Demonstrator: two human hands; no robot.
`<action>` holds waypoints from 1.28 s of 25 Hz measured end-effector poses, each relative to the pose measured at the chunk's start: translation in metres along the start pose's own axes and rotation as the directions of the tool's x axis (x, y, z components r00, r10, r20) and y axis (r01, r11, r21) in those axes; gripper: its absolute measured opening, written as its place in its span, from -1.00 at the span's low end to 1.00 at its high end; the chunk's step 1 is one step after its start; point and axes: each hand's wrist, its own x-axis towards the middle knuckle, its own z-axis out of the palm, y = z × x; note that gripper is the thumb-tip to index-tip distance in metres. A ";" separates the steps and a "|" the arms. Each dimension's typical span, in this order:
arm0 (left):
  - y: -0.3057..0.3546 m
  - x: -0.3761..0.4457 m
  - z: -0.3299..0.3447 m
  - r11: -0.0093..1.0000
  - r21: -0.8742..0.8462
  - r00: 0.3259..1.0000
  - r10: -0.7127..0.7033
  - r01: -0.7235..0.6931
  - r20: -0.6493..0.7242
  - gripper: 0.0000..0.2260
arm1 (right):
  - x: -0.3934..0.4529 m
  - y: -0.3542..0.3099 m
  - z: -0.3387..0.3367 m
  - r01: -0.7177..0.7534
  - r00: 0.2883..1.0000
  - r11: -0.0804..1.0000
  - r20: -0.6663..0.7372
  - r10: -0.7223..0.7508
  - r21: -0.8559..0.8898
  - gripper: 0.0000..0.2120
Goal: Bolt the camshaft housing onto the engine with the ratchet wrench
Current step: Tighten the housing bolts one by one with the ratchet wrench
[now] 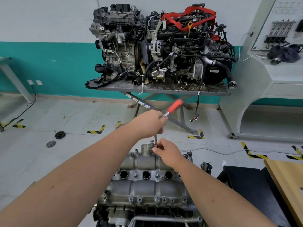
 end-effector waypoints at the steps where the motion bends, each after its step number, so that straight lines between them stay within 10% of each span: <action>1: 0.003 0.000 0.005 0.987 0.151 0.999 0.052 -0.050 -0.012 -0.77 | 0.000 0.000 0.000 0.004 1.000 1.000 -0.001 -0.004 0.000 -0.88; 5: -0.007 -0.005 0.019 0.820 0.560 0.959 0.241 -0.119 -0.149 -0.76 | -0.002 -0.002 0.000 0.012 1.000 1.000 -0.016 -0.012 0.013 -0.85; 9: -0.029 -0.015 0.035 0.752 0.633 0.762 0.517 -0.186 -0.389 -0.64 | -0.004 -0.002 0.000 0.012 1.000 0.998 -0.009 -0.012 0.058 -0.79; 15: -0.043 -0.016 0.056 0.975 -0.014 0.833 0.181 -0.221 -0.523 -0.48 | -0.003 -0.002 0.000 0.019 1.000 0.995 -0.017 -0.017 0.101 -0.95; 23: -0.031 -0.011 0.059 0.478 -0.866 0.946 -0.186 -0.147 -0.264 -0.63 | 0.001 -0.002 0.000 -0.026 0.999 0.999 -0.025 0.026 -0.029 -0.76; 27: -0.037 -0.010 0.046 0.257 -0.966 0.981 -0.195 0.037 -0.014 -0.55 | 0.002 0.000 -0.001 -0.014 1.000 1.000 -0.026 0.014 0.005 -0.77; 32: -0.032 -0.004 0.013 0.593 -0.759 0.954 -0.276 0.268 0.121 -0.66 | 0.001 0.001 -0.001 -0.005 1.000 1.000 -0.014 0.006 0.030 -0.79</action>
